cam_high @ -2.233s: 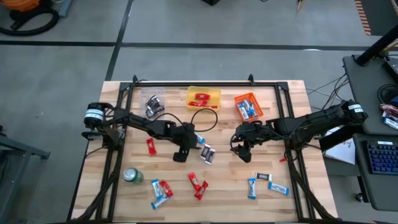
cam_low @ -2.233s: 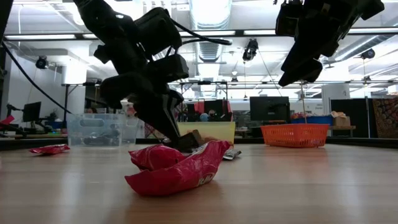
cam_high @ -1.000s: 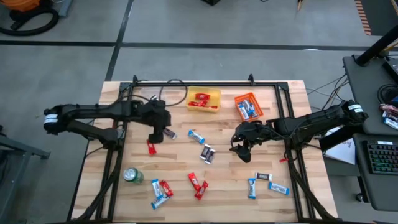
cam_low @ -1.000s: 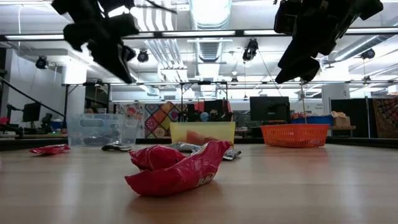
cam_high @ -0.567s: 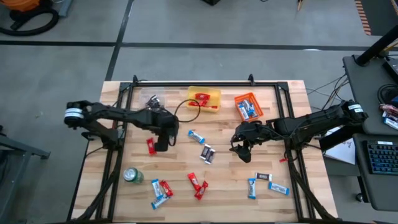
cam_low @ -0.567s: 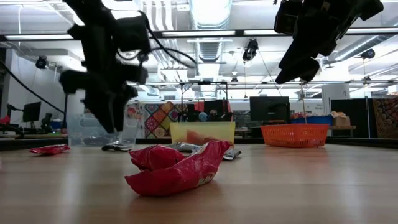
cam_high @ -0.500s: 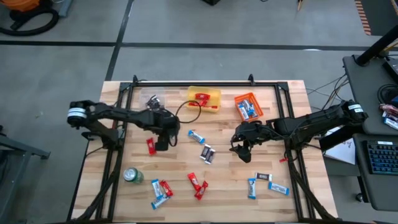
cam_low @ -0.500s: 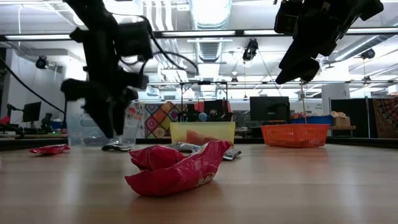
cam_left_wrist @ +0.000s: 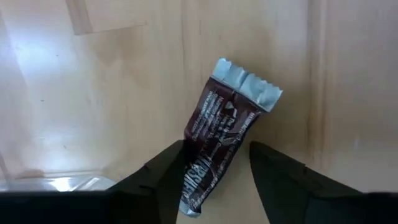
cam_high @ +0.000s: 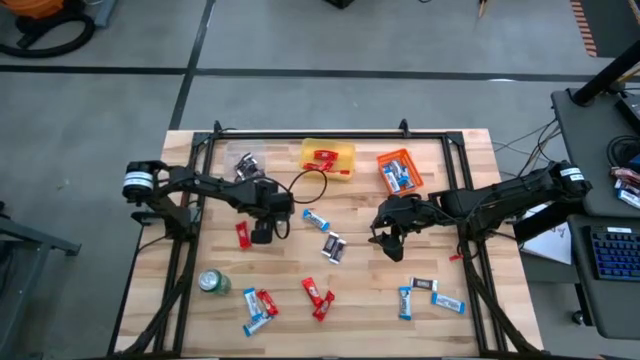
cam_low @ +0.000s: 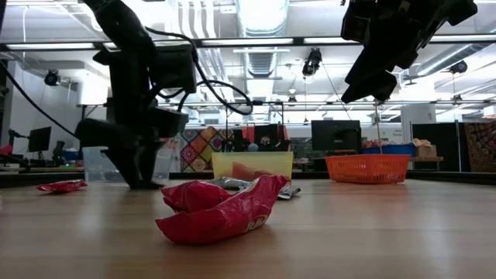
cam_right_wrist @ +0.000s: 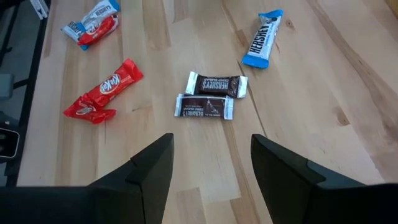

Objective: Sort candy
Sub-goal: Put the brown chocolate bar into the transparent bin

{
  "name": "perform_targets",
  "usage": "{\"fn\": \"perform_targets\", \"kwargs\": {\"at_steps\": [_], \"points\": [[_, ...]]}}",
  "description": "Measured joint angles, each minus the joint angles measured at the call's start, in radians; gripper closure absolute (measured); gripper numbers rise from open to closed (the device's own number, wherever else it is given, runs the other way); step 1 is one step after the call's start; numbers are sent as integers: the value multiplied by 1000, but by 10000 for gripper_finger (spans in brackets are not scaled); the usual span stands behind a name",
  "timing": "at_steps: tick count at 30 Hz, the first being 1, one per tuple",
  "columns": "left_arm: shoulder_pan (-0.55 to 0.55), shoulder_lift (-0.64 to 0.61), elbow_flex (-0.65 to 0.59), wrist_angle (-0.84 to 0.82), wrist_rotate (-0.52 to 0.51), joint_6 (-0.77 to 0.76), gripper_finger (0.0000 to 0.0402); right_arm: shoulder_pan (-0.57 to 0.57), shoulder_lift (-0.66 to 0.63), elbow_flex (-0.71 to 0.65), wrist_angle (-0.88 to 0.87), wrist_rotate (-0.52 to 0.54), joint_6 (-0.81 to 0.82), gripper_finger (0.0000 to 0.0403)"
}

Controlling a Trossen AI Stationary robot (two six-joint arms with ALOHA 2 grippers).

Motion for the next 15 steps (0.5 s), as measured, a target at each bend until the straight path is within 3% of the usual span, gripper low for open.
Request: {"fn": "perform_targets", "kwargs": {"at_steps": [11, 15], "points": [[2, -72, -5, 29, 53, -28, 375, 0, 0, -1, 1, 0, 0, 202], [1, -137, -5, 22, 87, -52, 395, 0, 0, -2, 2, 0, 0, 202]]}}
